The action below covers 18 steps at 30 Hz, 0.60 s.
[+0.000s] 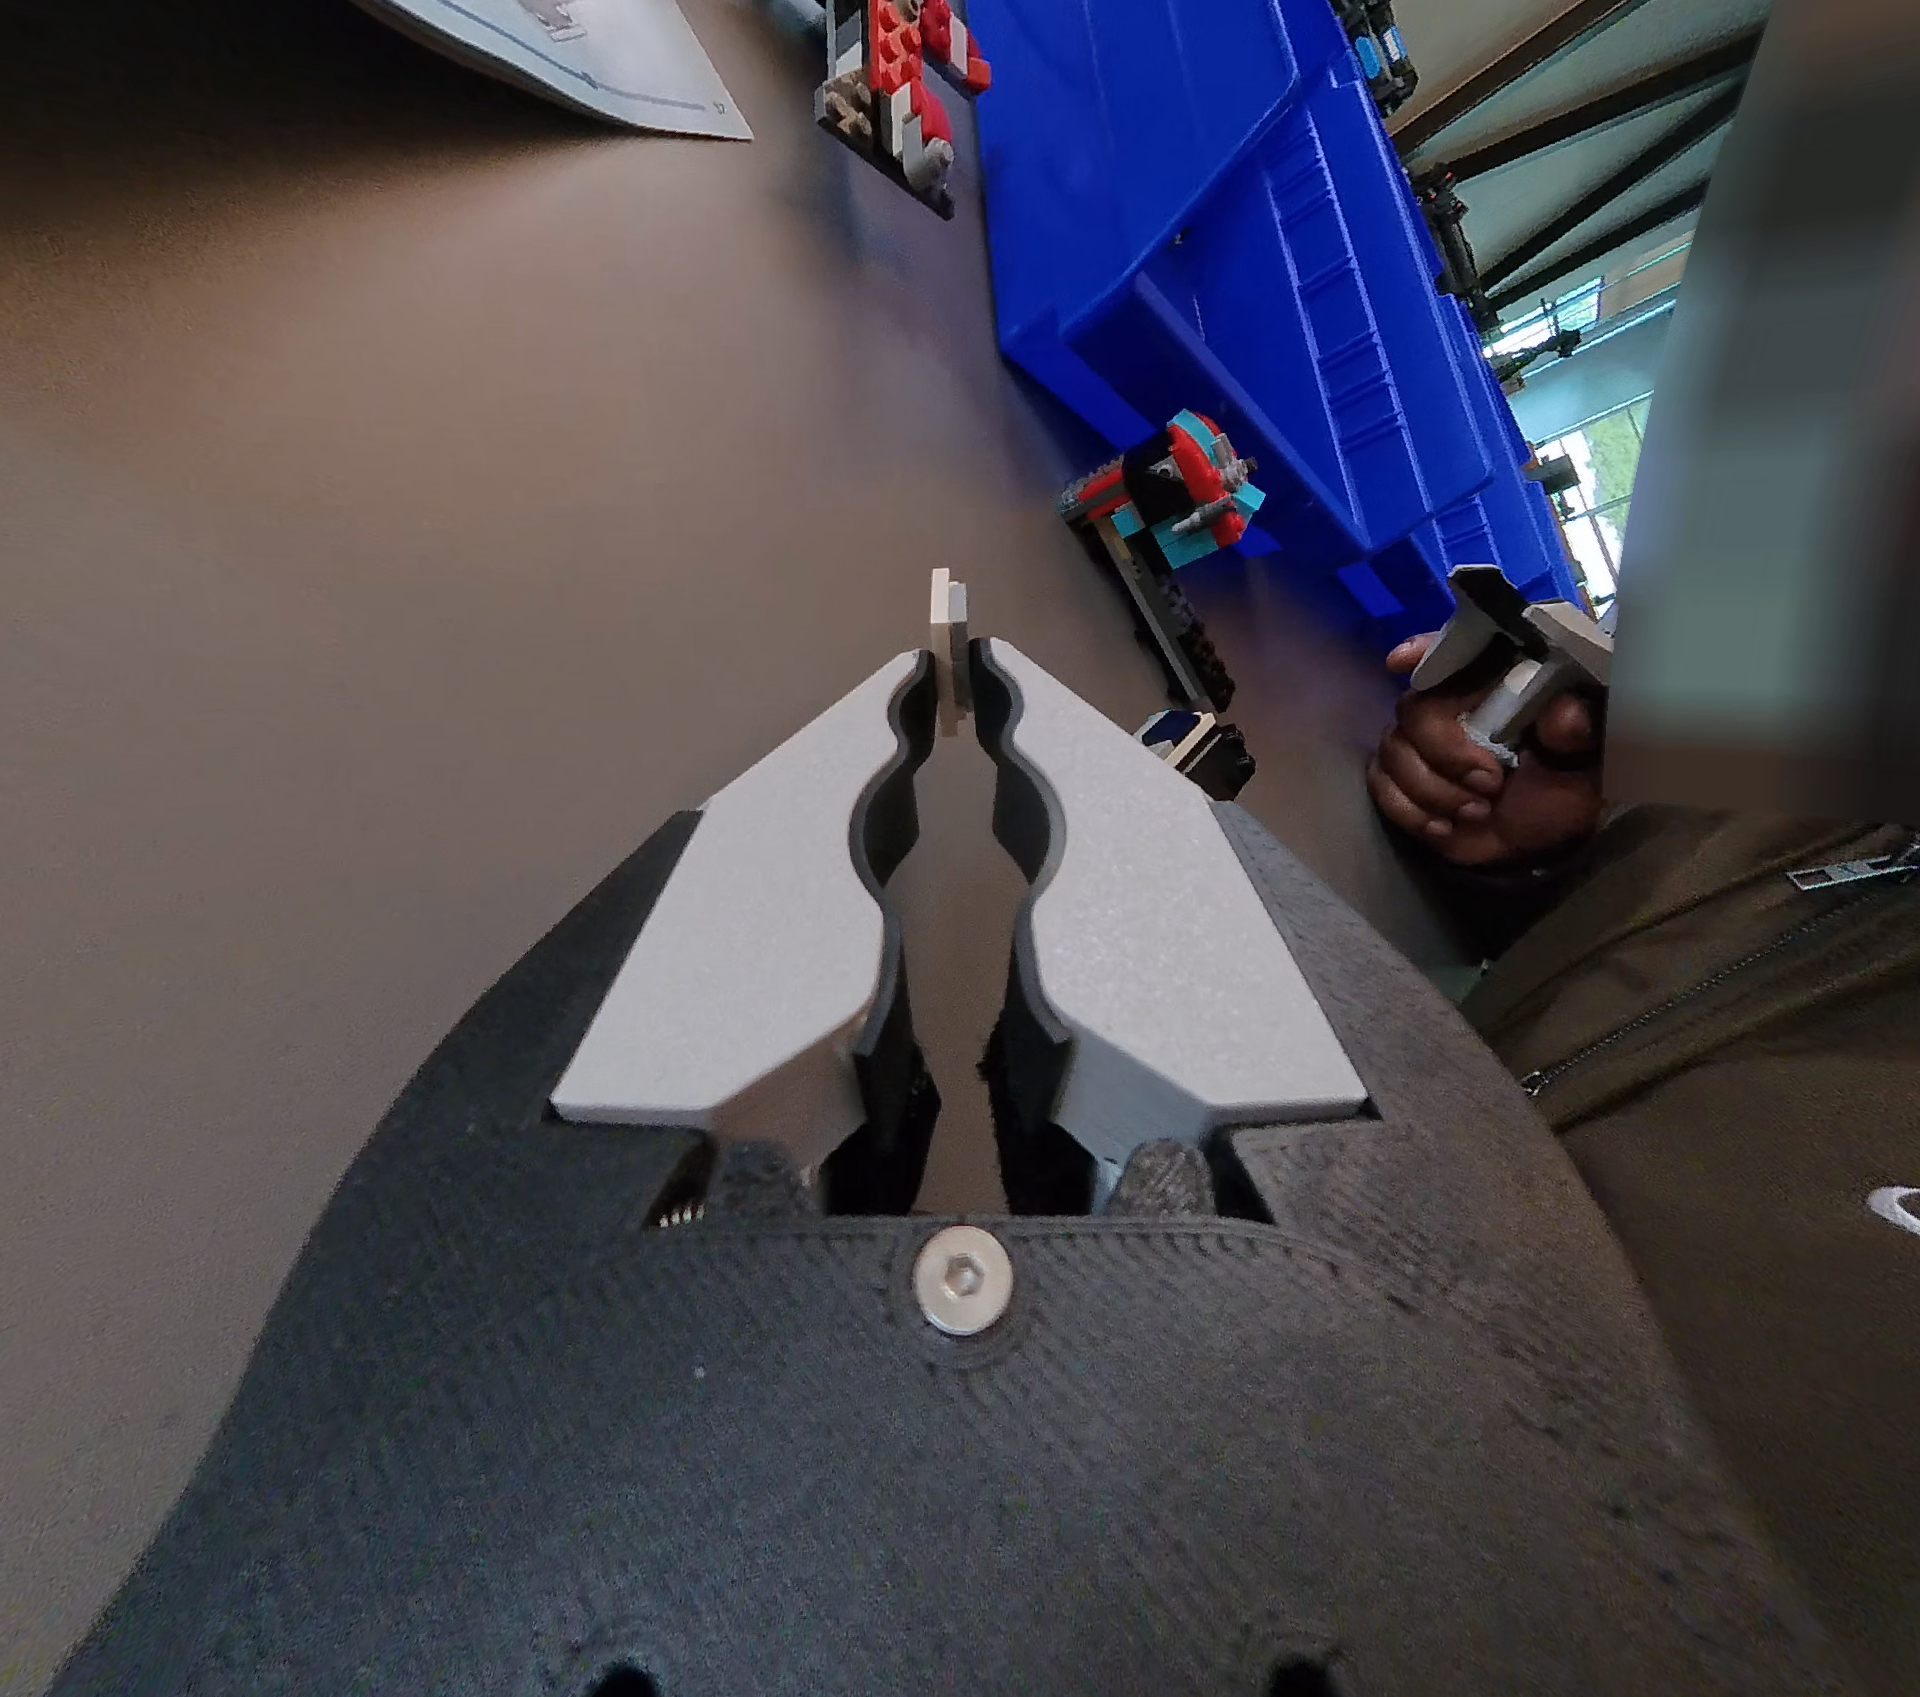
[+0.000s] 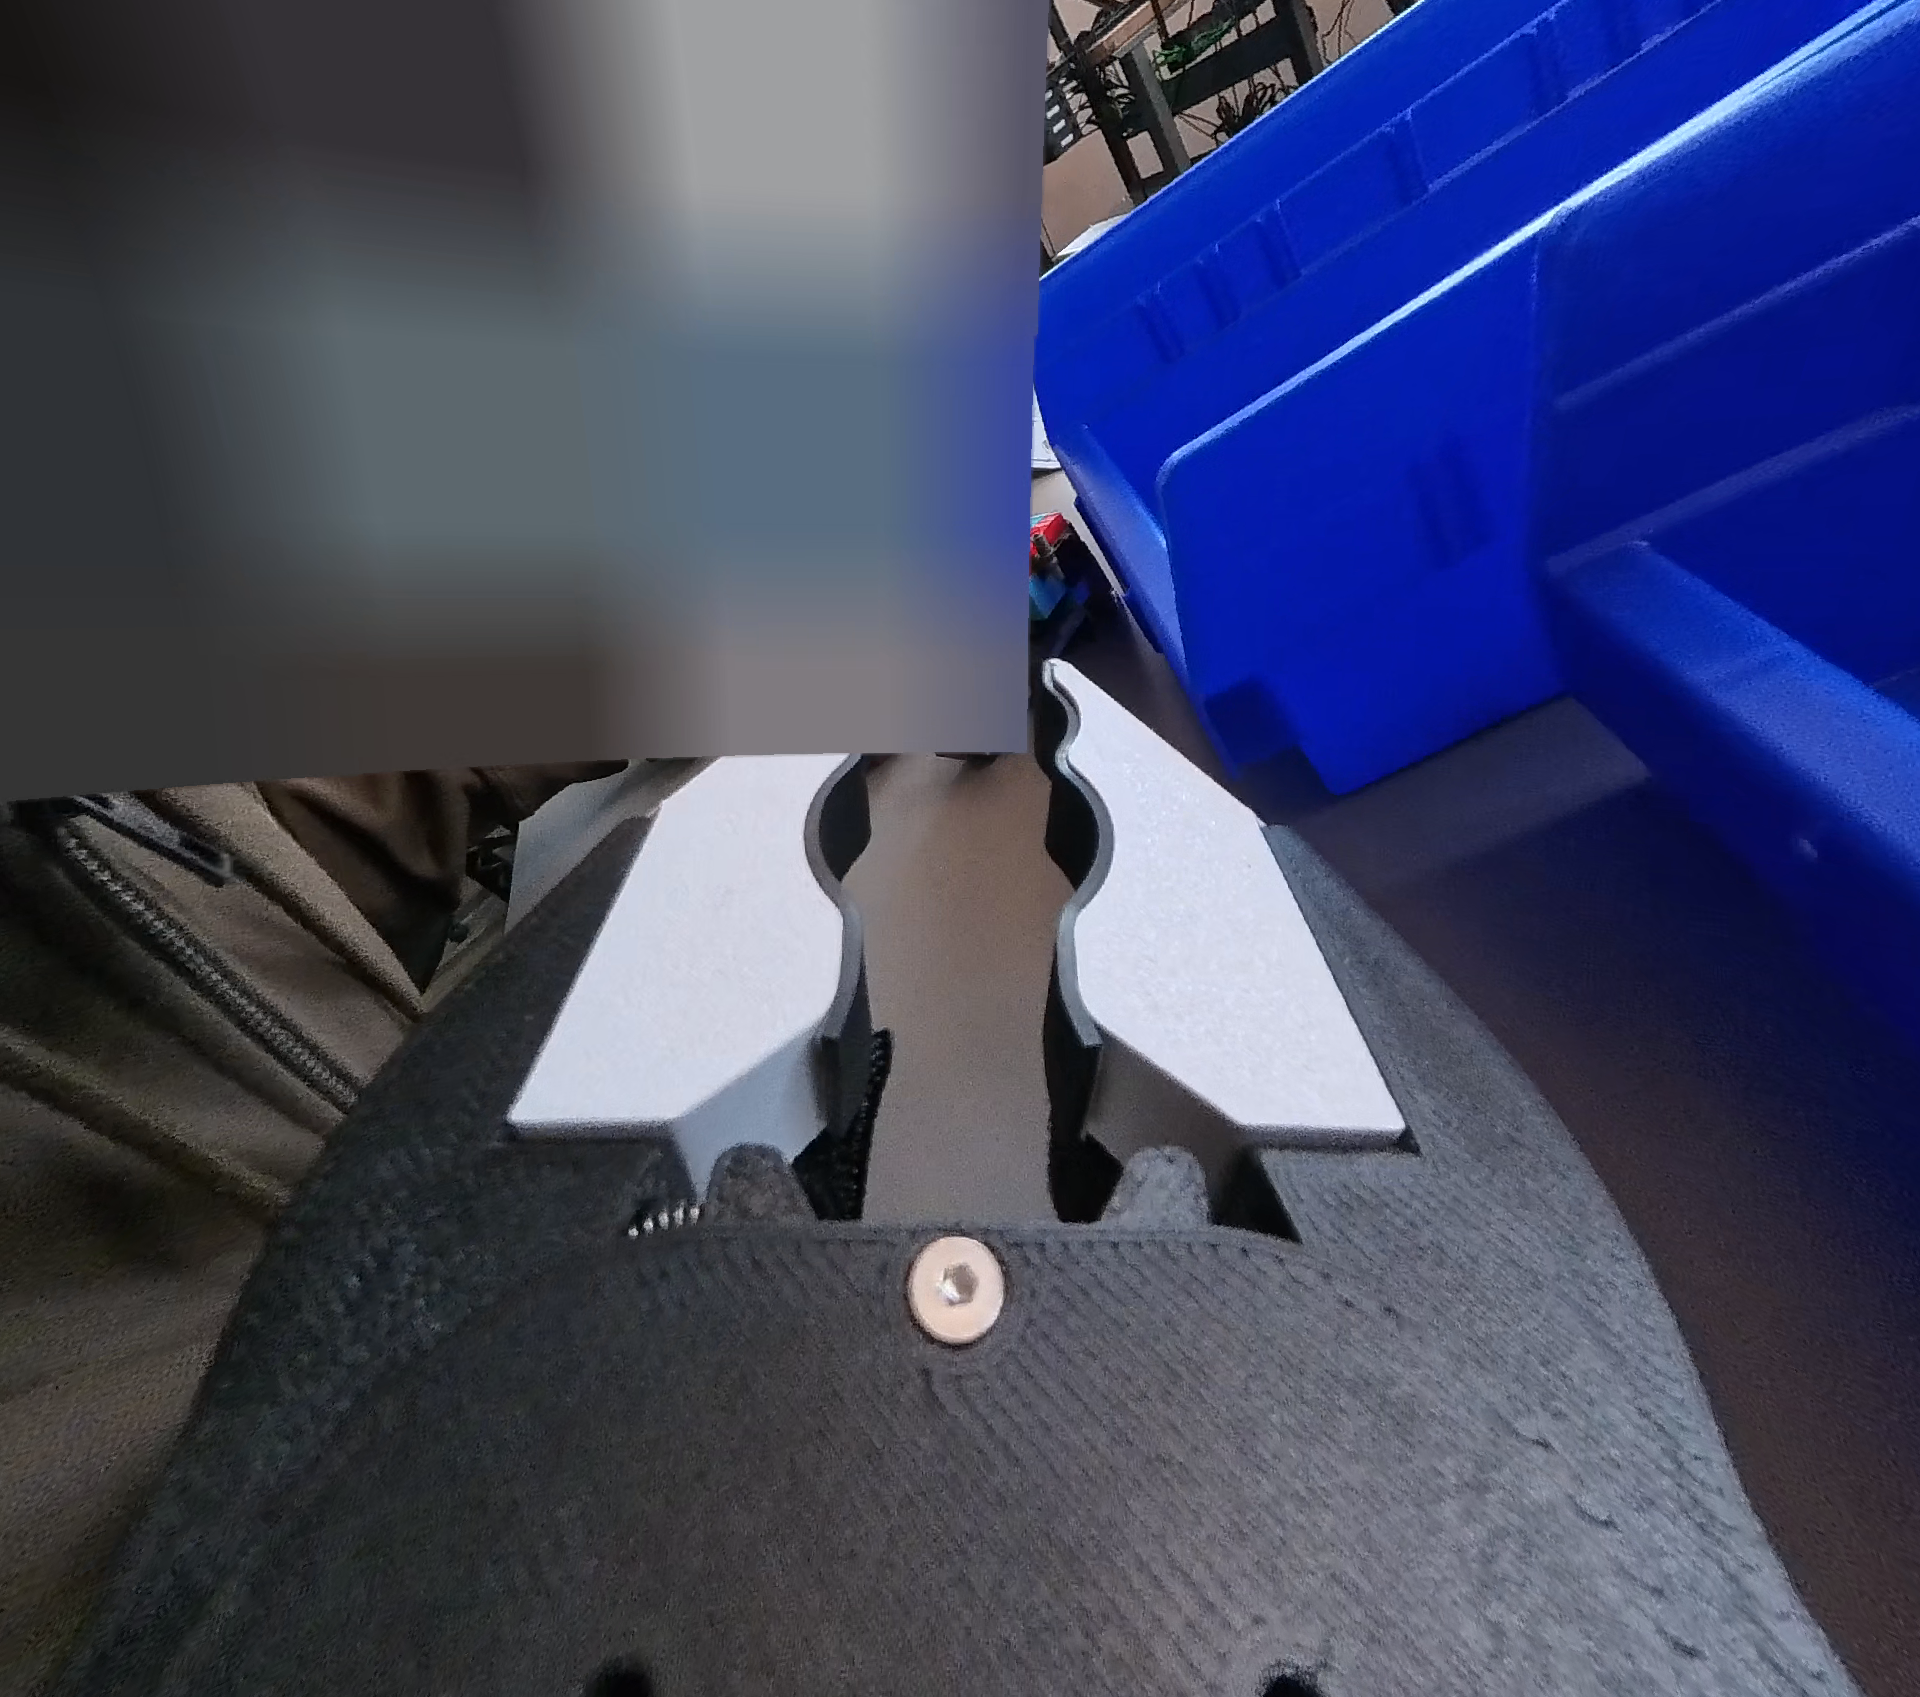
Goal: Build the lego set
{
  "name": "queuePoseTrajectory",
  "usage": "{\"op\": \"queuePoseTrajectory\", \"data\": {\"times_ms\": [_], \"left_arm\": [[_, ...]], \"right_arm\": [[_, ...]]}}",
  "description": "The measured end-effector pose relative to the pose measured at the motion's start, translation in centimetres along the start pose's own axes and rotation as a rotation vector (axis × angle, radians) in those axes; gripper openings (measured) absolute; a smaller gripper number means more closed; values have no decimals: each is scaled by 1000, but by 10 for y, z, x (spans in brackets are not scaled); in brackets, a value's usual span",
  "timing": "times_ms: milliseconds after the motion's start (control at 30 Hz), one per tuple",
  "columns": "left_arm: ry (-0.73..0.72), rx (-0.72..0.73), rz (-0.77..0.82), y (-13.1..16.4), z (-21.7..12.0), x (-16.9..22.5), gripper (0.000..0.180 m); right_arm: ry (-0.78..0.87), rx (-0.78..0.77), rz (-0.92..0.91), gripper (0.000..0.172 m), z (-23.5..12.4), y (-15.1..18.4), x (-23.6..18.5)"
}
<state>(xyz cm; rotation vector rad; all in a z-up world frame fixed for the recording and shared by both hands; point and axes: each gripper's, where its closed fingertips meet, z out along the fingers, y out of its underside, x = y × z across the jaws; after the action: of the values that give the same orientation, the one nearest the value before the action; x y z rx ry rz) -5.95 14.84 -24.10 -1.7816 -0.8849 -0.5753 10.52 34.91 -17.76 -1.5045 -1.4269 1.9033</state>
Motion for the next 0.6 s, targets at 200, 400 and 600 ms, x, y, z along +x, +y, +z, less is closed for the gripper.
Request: {"op": "queuePoseTrajectory", "data": {"times_ms": [200,400,600], "left_arm": [[8,8,19,-1,-1,2,8],[17,42,66,-3,-5,8,7],[33,53,99,-3,-6,13,7]], "right_arm": [[18,0,-43,29,3,0,-1],[90,22,-78,32,-1,-5,7],[367,-74,-349,43,-27,-20,25]]}}
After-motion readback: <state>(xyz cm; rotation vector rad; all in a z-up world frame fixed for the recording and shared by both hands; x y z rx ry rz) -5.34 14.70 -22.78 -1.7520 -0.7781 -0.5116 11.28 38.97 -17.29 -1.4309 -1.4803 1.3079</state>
